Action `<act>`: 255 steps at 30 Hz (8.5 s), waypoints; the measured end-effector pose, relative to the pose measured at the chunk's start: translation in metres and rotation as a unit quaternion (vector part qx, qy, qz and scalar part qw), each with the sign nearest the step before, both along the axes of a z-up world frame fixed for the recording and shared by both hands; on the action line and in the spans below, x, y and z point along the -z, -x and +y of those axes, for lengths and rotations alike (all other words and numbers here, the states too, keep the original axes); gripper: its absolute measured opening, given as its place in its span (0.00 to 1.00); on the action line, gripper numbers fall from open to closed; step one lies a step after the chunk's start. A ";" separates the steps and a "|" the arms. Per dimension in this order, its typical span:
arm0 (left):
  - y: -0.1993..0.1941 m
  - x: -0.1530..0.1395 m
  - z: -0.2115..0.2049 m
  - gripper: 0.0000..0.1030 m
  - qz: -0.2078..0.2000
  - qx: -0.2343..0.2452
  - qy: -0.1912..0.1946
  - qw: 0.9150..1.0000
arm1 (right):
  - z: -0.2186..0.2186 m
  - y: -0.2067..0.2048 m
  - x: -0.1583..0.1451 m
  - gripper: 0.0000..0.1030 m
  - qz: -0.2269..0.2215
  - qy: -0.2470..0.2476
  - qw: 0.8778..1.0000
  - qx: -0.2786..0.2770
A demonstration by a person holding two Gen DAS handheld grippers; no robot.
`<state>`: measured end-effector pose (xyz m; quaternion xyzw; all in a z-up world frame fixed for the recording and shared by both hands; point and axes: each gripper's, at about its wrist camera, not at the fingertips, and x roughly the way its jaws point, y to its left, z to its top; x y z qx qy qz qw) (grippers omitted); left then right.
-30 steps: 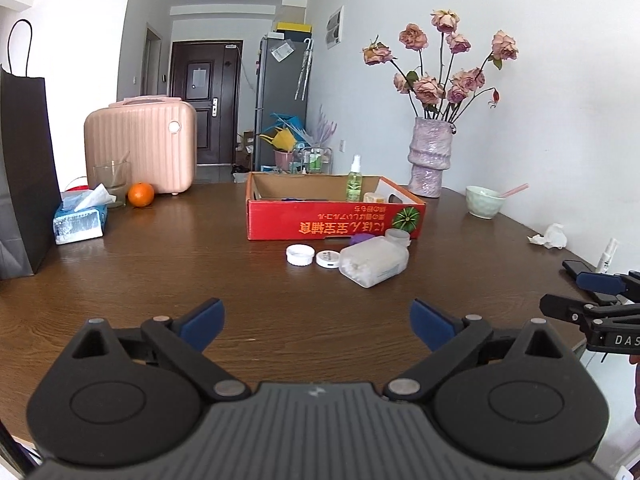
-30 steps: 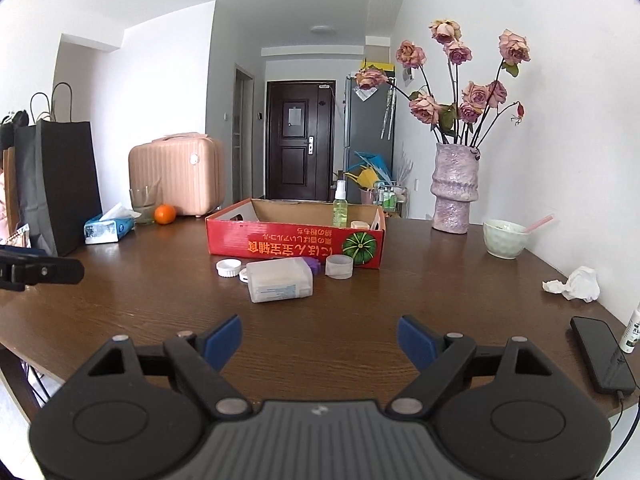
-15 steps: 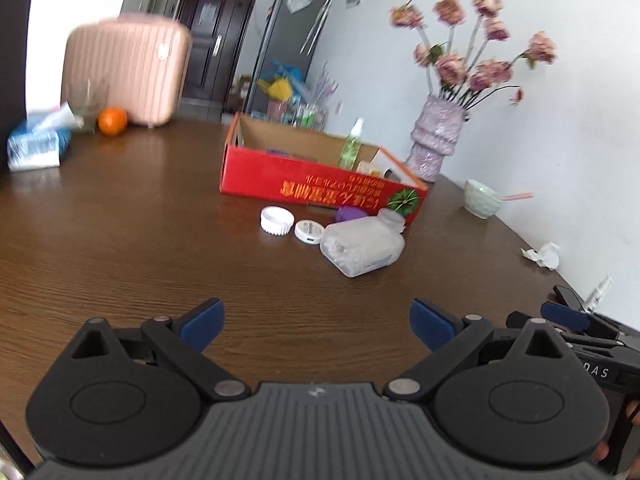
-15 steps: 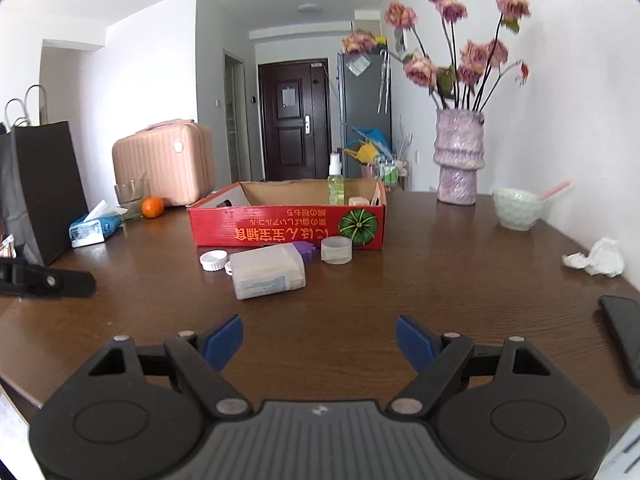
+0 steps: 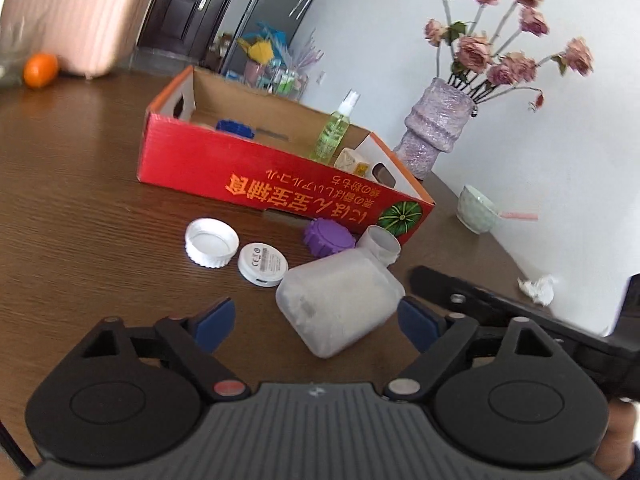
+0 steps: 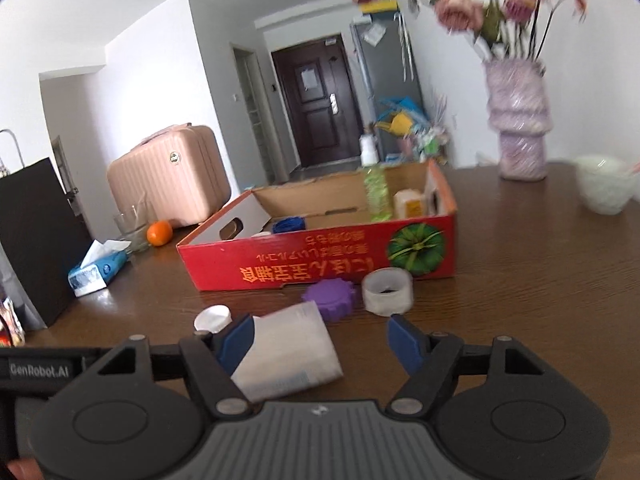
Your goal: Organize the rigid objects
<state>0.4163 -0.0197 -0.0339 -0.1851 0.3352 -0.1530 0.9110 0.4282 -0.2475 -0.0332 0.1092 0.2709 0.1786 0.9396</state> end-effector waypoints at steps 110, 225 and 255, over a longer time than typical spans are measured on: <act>-0.045 -0.169 0.090 1.00 -0.132 -0.056 -0.256 0.956 | 0.019 -0.025 -0.164 0.83 -0.093 0.229 0.969 -0.006; -0.069 0.024 0.013 0.40 -0.055 0.069 -0.196 0.977 | 0.086 -0.048 0.026 0.14 -0.004 0.135 0.987 -0.086; 0.111 -0.052 0.078 0.40 -0.096 -0.056 -0.136 0.984 | 0.118 -0.079 0.023 0.37 0.033 0.156 0.986 -0.048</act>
